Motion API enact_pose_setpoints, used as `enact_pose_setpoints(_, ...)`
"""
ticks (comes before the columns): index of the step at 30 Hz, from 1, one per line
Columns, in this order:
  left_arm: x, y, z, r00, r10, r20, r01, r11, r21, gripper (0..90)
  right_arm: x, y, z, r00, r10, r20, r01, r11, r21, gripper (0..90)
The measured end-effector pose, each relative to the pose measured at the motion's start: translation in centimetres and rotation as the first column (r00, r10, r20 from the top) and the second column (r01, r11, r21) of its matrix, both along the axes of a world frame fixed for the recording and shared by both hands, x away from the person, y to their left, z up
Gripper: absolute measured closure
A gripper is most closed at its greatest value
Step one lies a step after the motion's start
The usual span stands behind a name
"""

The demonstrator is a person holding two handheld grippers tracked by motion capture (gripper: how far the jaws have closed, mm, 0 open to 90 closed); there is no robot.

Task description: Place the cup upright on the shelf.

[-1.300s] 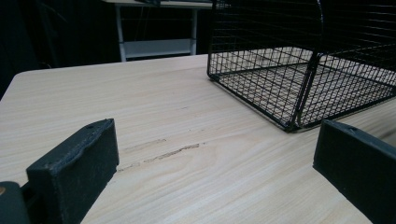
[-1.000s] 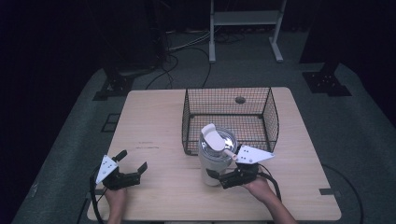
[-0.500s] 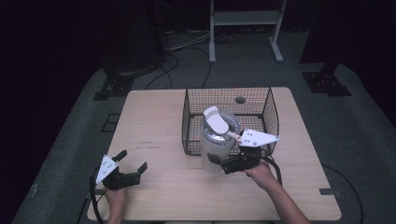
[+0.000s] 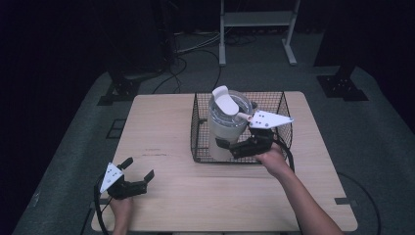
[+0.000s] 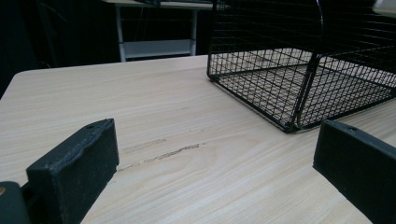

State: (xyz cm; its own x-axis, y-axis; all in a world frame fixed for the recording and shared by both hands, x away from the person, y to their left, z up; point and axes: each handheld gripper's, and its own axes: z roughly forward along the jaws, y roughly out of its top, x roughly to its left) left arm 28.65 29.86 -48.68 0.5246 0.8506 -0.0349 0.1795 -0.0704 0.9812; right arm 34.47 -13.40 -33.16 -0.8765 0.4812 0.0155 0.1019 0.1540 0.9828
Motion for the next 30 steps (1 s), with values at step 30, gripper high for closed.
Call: enact_pose_setpoints(30, 0.0, 0.0, 0.0, 1.0000, -0.003, 0.000, 0.003, 1.0000, -0.001, 0.0, 7.8, 1.7, 2.5, 0.9963, -0.085, 0.005, 0.085, 0.996, -0.034, 8.9)
